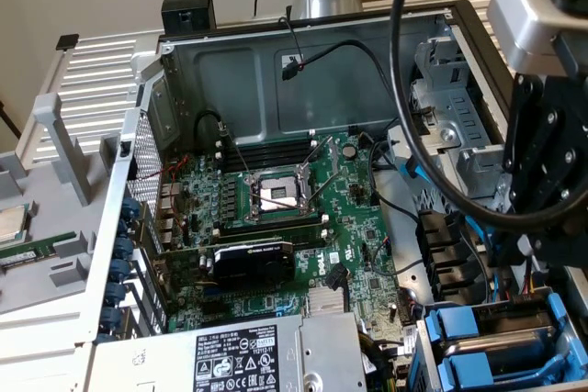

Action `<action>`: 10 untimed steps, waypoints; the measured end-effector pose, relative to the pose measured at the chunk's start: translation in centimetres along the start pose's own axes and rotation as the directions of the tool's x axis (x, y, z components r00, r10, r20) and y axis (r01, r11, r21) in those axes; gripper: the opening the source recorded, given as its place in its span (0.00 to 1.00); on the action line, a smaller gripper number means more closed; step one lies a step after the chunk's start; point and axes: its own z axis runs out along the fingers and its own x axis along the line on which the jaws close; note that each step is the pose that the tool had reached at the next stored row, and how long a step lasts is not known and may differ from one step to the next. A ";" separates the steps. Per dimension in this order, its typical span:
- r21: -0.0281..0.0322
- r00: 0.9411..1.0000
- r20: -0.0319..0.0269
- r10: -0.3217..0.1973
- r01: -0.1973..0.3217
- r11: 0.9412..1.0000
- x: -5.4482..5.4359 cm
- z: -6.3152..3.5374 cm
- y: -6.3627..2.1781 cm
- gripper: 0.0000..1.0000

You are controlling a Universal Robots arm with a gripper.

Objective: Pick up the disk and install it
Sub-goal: 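Insert the second disk wire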

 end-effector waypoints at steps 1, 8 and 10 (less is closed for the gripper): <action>0.001 1.000 -0.006 0.001 -0.001 1.000 -0.1 -0.03 0.03 0.16; 0.017 0.999 -0.051 0.008 -0.007 1.000 -0.9 -0.40 0.43 0.16; 0.026 0.998 -0.066 0.010 -0.008 1.000 -1.0 -0.44 0.59 0.16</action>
